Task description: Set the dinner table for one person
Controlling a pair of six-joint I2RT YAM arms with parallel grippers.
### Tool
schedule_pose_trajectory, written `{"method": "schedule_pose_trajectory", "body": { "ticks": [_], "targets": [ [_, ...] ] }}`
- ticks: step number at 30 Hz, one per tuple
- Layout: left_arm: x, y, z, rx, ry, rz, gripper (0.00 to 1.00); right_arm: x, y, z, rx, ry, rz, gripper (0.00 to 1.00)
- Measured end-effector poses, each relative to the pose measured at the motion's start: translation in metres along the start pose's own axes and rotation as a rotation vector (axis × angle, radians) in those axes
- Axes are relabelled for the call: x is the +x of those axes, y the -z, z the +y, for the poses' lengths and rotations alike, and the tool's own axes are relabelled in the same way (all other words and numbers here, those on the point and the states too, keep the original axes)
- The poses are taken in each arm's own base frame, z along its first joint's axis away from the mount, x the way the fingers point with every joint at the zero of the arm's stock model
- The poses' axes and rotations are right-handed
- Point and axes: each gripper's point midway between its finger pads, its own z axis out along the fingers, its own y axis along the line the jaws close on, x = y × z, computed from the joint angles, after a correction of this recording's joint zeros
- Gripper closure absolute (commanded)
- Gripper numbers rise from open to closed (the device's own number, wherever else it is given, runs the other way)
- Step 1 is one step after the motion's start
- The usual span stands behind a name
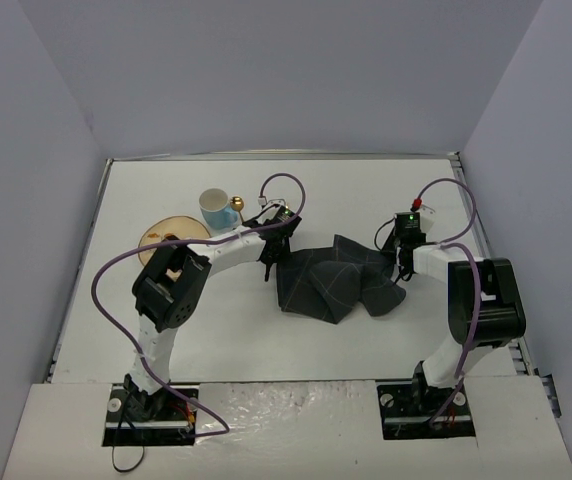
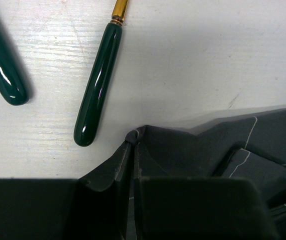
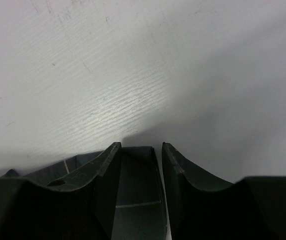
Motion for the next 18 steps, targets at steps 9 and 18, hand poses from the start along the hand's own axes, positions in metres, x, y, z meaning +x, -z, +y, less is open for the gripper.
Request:
{"method": "schedule_pose_trajectory", "body": {
  "ticks": [9,18],
  "targets": [
    [0.000,0.000,0.000,0.000,-0.001,-0.001,1.00,0.006,0.007,0.001,-0.001,0.001,0.028,0.57],
    [0.000,0.001,0.001,-0.001,0.001,-0.001,1.00,0.012,0.008,0.002,0.015,0.014,0.047,0.77]
  ]
}}
